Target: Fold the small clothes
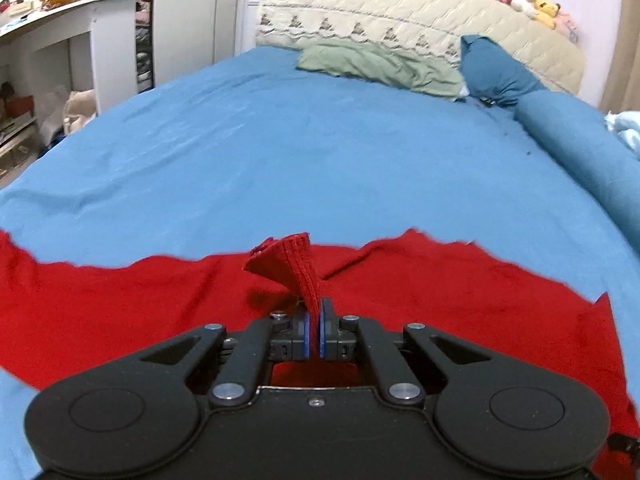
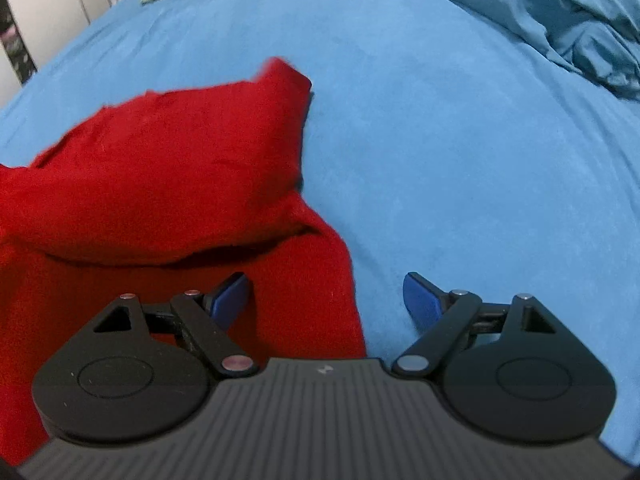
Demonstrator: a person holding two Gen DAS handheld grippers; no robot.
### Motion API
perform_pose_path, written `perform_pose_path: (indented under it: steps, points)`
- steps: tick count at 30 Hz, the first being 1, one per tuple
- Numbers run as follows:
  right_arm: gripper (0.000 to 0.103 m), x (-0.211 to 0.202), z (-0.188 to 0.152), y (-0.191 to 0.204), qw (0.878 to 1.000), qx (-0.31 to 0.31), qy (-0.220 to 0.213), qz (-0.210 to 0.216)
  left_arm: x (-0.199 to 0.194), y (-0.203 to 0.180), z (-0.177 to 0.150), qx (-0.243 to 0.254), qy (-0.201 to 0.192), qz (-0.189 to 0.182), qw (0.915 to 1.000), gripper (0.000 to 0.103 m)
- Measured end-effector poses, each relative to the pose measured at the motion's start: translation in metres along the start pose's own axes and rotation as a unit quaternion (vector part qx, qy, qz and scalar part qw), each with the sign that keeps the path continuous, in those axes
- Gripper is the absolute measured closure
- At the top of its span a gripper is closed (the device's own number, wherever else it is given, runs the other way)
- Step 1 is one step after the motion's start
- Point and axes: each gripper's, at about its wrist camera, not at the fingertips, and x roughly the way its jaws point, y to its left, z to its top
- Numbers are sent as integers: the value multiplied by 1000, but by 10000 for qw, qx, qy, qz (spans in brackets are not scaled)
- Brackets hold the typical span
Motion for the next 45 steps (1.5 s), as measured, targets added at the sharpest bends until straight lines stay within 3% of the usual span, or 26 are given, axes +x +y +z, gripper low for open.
perform_pose_path:
  steps: [4, 11, 15, 19, 20, 21, 23, 24, 26, 28, 31, 35, 39, 41, 45]
  points:
    - [3, 5, 1, 7, 9995, -266, -83, -142, 9, 7, -11, -10, 126, -10, 9999, 99]
    - [3, 18, 23, 8, 9941, -497, -452, -849, -7, 14, -9, -184, -307, 206, 9991, 99]
    - [2, 15, 19, -2, 9949, -368, -313, -886, 2, 21, -27, -121, 12, 261, 9996, 98]
    - [2, 11, 16, -7, 9943, -512, -210, -913, 4, 29, -42, -31, 366, 463, 9983, 80]
    - [2, 8, 16, -9, 9946, -543, -185, -865, -1, 31, -46, -32, 398, 582, 9975, 68]
    - [2, 5, 16, -8, 9947, -598, -195, -817, -7, 33, -45, -35, 410, 729, 9965, 64]
    - [1, -6, 15, -4, 9936, -874, -362, -612, -24, 33, -43, 42, 317, 896, 9955, 62]
    - [1, -15, 14, 2, 9926, -1057, -498, -326, -32, 32, -40, 113, 246, 841, 9961, 61]
    - [1, -28, 16, 19, 9885, -1305, -716, 267, -43, 22, -34, 308, 91, 578, 9978, 42]
    - [1, -28, 25, 44, 9824, -1485, -885, 707, -39, 11, -27, 540, -3, 321, 9980, 33]
    - [1, -1, 38, 68, 9837, -1384, -675, 928, -11, -3, -22, 770, 47, 53, 9970, 33]
    - [1, 37, 29, 60, 9923, -907, -394, 744, 16, -3, -22, 664, 222, 25, 9975, 33]
    - [0, 26, 33, 53, 9920, -795, -456, 870, 27, 6, -18, 580, 287, -21, 9979, 33]
    - [0, 17, 43, 57, 9876, -888, -765, 1049, 35, 9, -19, 593, 390, -66, 9975, 33]
    - [0, 52, 70, 63, 9884, -873, -636, 1067, 46, 12, -26, 676, 479, 91, 9965, 31]
